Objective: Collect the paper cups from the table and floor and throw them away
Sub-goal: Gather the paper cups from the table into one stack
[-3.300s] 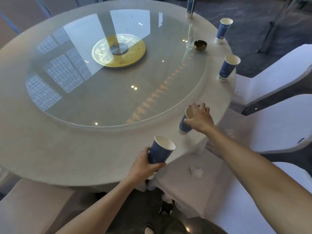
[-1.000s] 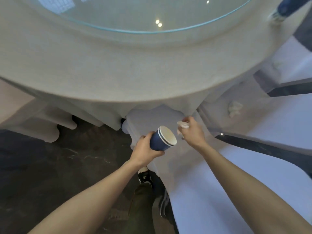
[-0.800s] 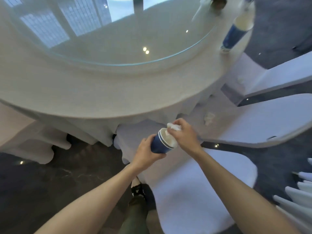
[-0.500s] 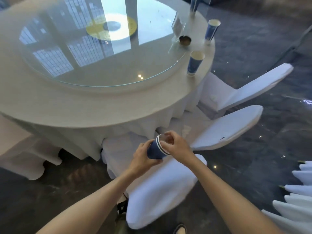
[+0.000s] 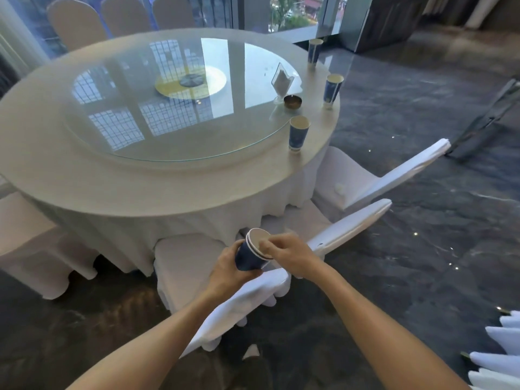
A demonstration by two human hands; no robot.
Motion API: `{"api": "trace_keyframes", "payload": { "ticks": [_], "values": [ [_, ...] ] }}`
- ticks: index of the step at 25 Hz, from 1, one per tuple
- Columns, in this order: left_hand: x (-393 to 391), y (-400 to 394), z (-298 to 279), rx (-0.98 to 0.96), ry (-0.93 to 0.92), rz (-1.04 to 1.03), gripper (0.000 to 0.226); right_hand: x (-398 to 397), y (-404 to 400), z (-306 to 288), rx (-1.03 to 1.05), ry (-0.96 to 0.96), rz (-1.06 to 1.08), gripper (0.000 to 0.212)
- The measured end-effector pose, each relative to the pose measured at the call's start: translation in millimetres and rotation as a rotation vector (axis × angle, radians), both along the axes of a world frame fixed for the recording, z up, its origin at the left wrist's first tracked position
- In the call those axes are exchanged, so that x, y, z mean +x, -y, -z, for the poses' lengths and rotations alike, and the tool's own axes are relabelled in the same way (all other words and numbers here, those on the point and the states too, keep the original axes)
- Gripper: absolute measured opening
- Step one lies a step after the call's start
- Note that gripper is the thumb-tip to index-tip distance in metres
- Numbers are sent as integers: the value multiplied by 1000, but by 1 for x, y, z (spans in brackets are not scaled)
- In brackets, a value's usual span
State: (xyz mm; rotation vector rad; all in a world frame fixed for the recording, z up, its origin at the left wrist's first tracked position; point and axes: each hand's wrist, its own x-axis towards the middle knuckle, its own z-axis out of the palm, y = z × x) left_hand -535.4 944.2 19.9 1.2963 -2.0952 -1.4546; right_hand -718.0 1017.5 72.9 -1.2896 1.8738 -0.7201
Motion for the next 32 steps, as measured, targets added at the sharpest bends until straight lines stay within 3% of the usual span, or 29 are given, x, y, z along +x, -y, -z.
{"api": "trace_keyframes", "payload": {
  "ticks": [5, 10, 16, 21, 32],
  "values": [
    [-47, 35, 26, 28, 16, -126, 75, -67, 43, 16, 7, -100, 45, 37],
    [-114, 90, 72, 88, 25, -246, 78, -147, 106, 58, 234, -318, -89, 69],
    [-152, 129, 103, 207, 93, -303, 79, -206, 167, 117, 393, -432, -195, 84],
    [-162, 134, 148, 310, 178, -333, 80, -234, 204, 201, 493, -357, -291, 89],
    [-208, 135, 283, 412, 250, -488, 87, -258, 217, 423, 720, -483, -780, 87]
  ]
}}
